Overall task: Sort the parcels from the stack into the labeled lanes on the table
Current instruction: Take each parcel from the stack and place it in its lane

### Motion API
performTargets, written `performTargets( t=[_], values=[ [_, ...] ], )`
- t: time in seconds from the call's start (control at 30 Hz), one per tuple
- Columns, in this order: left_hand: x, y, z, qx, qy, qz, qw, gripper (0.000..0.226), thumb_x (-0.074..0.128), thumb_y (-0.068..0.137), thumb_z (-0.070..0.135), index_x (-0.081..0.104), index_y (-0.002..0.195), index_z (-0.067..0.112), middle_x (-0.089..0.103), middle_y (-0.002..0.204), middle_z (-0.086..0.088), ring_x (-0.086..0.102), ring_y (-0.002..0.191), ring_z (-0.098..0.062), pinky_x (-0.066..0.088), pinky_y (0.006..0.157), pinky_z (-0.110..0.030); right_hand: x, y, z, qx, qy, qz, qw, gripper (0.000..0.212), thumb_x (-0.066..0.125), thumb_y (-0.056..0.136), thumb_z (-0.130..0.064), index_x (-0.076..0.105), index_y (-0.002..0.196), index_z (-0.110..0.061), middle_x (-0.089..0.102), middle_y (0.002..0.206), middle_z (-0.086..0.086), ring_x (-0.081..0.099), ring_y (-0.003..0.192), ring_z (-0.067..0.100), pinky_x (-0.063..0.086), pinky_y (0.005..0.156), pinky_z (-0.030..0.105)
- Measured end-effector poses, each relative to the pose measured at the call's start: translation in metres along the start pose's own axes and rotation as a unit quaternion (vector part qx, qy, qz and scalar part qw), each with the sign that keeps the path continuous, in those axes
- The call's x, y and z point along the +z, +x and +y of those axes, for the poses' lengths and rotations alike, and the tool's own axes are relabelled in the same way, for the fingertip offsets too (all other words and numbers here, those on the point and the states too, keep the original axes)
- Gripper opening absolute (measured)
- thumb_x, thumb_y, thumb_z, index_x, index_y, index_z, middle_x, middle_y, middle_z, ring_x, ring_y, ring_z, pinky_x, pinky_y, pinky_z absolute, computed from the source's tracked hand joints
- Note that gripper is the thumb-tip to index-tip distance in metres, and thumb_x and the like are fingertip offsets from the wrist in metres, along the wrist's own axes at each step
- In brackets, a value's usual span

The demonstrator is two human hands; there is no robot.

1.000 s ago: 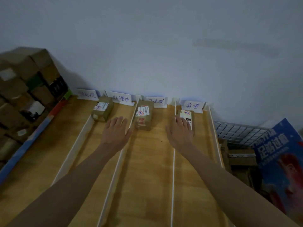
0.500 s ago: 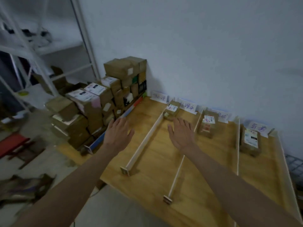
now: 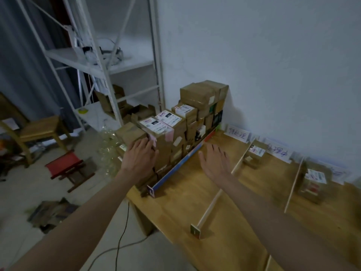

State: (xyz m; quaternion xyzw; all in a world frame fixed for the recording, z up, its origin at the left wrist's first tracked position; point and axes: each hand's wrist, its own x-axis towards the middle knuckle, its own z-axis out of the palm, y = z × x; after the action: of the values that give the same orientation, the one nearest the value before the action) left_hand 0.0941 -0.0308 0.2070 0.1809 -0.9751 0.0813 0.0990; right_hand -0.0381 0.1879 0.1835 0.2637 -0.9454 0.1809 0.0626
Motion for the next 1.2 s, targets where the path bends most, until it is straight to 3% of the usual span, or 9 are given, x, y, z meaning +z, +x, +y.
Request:
performTargets(
  t=[0.1,0.23,0.43,0.6,0.83,0.93,1.0,1.1,1.2],
  values=[
    [0.001,0.029,-0.031,-0.014,-0.013,-0.019,1.000,0.040,0.034,0.100,0.044,0.051,0.131,0.025,0.054,0.136,-0.002,0.049,0.127,-0.023,0.036,0.108,-0.043,0.019,0.036,-0.023,0.011,0.047,-0.012,0.999,0.045,0.035,0.103,-0.043,0.044,0.138,-0.017,0.052,0.137,0.008,0.049,0.125,0.028,0.040,0.104,0.043],
    [0.003,0.073,-0.061,0.002,0.032,-0.017,0.999,0.044,0.035,0.103,0.040,0.051,0.136,0.017,0.047,0.145,-0.007,0.042,0.136,-0.026,0.029,0.115,-0.044,0.037,0.073,-0.049,0.025,0.074,-0.034,0.996,0.047,0.035,0.103,-0.043,0.041,0.140,-0.015,0.051,0.136,0.010,0.048,0.126,0.029,0.042,0.101,0.044],
    [0.035,0.128,-0.100,-0.049,-0.023,-0.045,0.998,0.056,0.025,0.101,0.051,0.048,0.139,0.016,0.050,0.144,-0.006,0.045,0.134,-0.026,0.027,0.117,-0.046,0.060,0.114,-0.073,0.056,0.091,-0.058,0.993,0.046,0.034,0.103,-0.044,0.041,0.136,-0.013,0.052,0.133,0.013,0.049,0.123,0.031,0.045,0.098,0.044],
    [0.046,0.174,-0.123,-0.021,-0.037,-0.035,0.999,0.054,0.029,0.102,0.050,0.045,0.141,0.016,0.050,0.143,-0.007,0.047,0.132,-0.028,0.027,0.116,-0.045,0.075,0.139,-0.096,0.120,0.116,-0.075,0.983,0.053,0.030,0.102,-0.050,0.040,0.136,-0.010,0.054,0.132,0.014,0.052,0.120,0.031,0.047,0.091,0.042],
    [0.063,0.243,-0.143,0.041,-0.058,-0.127,0.989,0.053,0.027,0.103,0.048,0.052,0.134,0.013,0.056,0.135,-0.010,0.053,0.121,-0.028,0.032,0.109,-0.044,0.093,0.163,-0.128,0.225,0.188,-0.117,0.949,0.072,0.025,0.100,-0.062,0.033,0.141,-0.005,0.060,0.123,0.012,0.059,0.100,0.027,0.041,0.073,0.034],
    [0.076,0.264,-0.147,0.043,-0.110,-0.202,0.972,0.057,0.026,0.102,0.054,0.057,0.130,0.015,0.059,0.132,-0.009,0.055,0.119,-0.028,0.039,0.106,-0.044,0.104,0.169,-0.139,0.241,0.270,-0.105,0.926,0.101,0.014,0.076,-0.090,0.056,0.125,-0.012,0.059,0.116,0.008,0.059,0.084,0.018,0.052,0.080,0.039],
    [0.086,0.273,-0.149,0.061,-0.124,-0.241,0.961,0.061,0.023,0.100,0.059,0.056,0.129,0.016,0.060,0.131,-0.009,0.056,0.117,-0.029,0.041,0.103,-0.045,0.124,0.170,-0.139,0.234,0.300,-0.102,0.919,0.104,0.011,0.070,-0.095,0.064,0.119,-0.021,0.057,0.129,0.004,0.063,0.097,0.019,0.052,0.091,0.042],
    [0.094,0.276,-0.149,0.097,-0.138,-0.254,0.953,0.060,0.023,0.102,0.057,0.056,0.127,0.013,0.061,0.128,-0.012,0.059,0.113,-0.030,0.044,0.101,-0.044,0.114,0.163,-0.160,0.271,0.315,-0.104,0.903,0.064,0.028,0.097,-0.064,0.061,0.130,-0.019,0.053,0.142,0.009,0.060,0.116,0.027,0.047,0.094,0.032],
    [0.096,0.277,-0.149,0.124,-0.151,-0.246,0.949,0.058,0.024,0.103,0.054,0.058,0.120,0.010,0.062,0.121,-0.012,0.059,0.106,-0.029,0.047,0.094,-0.039,0.112,0.162,-0.167,0.301,0.331,-0.072,0.892,0.042,0.037,0.105,-0.036,0.059,0.130,-0.011,0.063,0.131,0.010,0.063,0.111,0.027,0.050,0.085,0.030]
  ],
)
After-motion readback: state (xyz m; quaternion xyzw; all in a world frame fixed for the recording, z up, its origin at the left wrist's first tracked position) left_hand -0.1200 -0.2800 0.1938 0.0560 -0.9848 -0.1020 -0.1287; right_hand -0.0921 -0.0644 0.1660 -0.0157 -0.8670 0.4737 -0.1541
